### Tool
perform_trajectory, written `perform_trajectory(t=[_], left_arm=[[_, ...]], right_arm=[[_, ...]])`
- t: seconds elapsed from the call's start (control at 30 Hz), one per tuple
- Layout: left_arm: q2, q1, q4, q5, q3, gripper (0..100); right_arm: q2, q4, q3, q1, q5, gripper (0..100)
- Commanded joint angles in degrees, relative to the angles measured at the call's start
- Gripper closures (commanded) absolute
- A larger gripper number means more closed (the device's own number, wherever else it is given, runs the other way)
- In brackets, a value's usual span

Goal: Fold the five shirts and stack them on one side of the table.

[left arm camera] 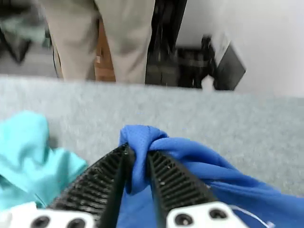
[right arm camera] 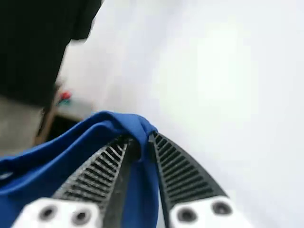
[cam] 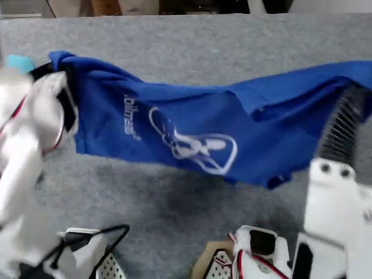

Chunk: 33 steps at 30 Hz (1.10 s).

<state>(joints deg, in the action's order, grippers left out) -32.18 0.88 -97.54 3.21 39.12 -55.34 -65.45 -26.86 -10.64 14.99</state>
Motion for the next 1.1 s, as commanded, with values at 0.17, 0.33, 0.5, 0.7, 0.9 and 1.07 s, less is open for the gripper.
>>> perform_trajectory(t=[0.17, 0.33, 0.5, 0.7, 0.9, 1.07], left_arm=[[-15.3, -0.4, -2.4, 3.4, -2.5, 98], [-21.2, -0.4, -2.4, 3.5, -10.8, 98], [-22.9, -0.4, -2.0, 3.5, -22.9, 98], [-21.3, -0.4, -0.9, 3.6, -38.0, 98], [-19.9, -0.4, 10.9, 3.3, -54.8, 98], [-19.7, -0.5, 25.1, 3.3, -70.9, 98]], right_arm=[[-0.1, 8.1, -10.0, -8.0, -0.5, 99.5], [0.0, 7.8, -9.9, -8.0, -0.5, 99.5], [-0.1, 7.7, -3.7, -7.9, -0.5, 99.5], [0.0, 4.5, 8.1, -7.0, -0.5, 99.5], [-0.4, 0.4, 26.2, 2.2, 5.5, 99.5], [-0.4, 0.8, 43.2, 10.6, 7.6, 99.5]])
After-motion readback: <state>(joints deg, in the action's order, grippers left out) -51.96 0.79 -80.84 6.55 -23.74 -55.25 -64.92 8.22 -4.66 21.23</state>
